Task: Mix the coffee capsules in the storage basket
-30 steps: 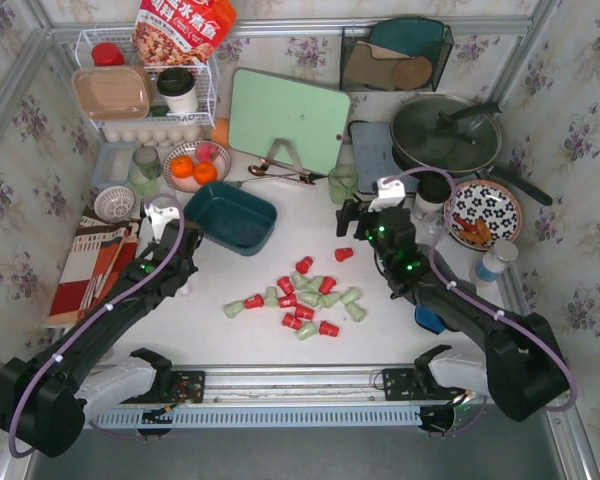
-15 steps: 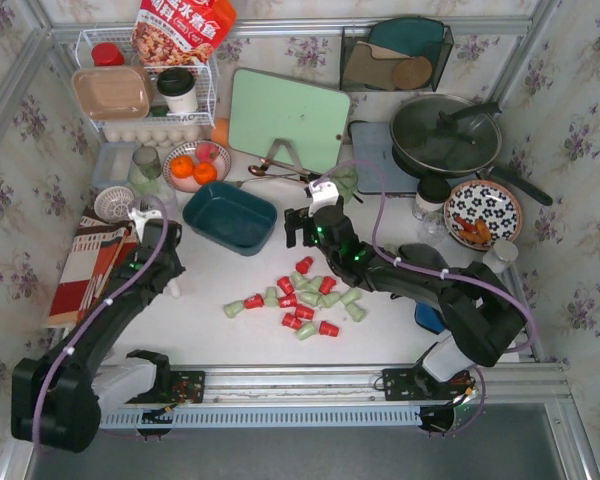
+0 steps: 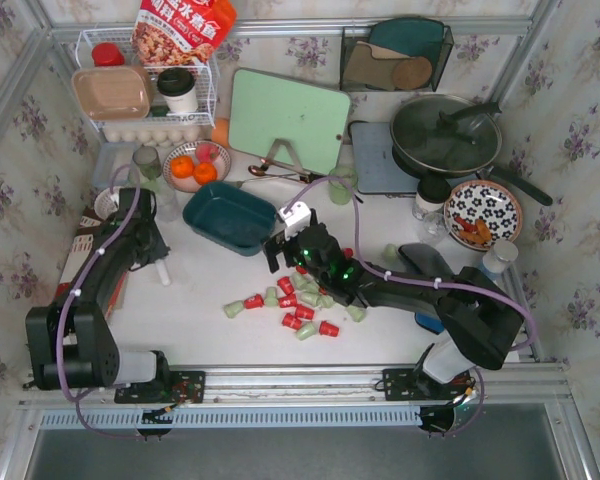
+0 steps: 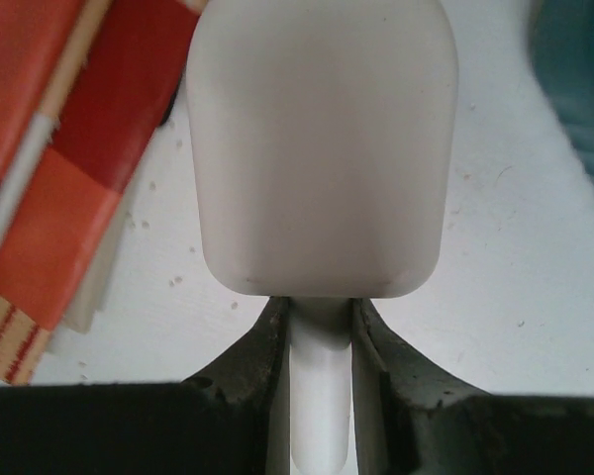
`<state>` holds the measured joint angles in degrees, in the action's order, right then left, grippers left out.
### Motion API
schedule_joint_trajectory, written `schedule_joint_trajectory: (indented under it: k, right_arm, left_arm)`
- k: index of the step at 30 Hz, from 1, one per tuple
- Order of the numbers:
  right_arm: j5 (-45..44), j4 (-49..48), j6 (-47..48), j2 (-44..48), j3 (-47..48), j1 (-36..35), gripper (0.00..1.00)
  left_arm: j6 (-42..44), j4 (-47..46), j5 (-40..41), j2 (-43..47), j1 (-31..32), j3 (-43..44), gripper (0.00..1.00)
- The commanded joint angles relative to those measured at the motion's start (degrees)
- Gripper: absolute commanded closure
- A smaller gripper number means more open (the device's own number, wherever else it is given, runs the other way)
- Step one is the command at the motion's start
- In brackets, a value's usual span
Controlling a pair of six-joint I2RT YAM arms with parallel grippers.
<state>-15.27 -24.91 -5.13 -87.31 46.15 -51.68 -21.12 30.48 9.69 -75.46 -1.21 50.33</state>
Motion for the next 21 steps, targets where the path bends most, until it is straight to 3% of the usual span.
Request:
schedule_joint_trajectory:
  k: [1,6,13,16,21]
  right_arm:
    - [-0.4,-5.1,3.7,-0.4,-0.2,-2.2,0.00]
    - [0.5,-5.9,0.4,-0.2,-0.6,-2.3,0.00]
    - [-0.6,-4.7,2.1,0.5,-0.7,-2.3,0.00]
    - [-1.0,-5.1,2.0,0.7,-1.0,-2.3,0.00]
    - [-1.3,-5.9,-1.3,-1.0,-0.7,-2.3,0.00]
  left_arm:
    - [8.2,7.2,-1.4,-4.8,-1.0,8.0,1.00]
    - [18.6,9.6,-1.2,-10.5,-1.6,14.5,1.00]
    - [36.4,11.1,-1.9,-12.1,-3.3,13.5,1.00]
    - [39.2,11.0,-0.8,-12.3,-4.3,12.3,1.00]
    - [39.2,11.3,-2.2,-14.7,-7.3,11.9,0.89]
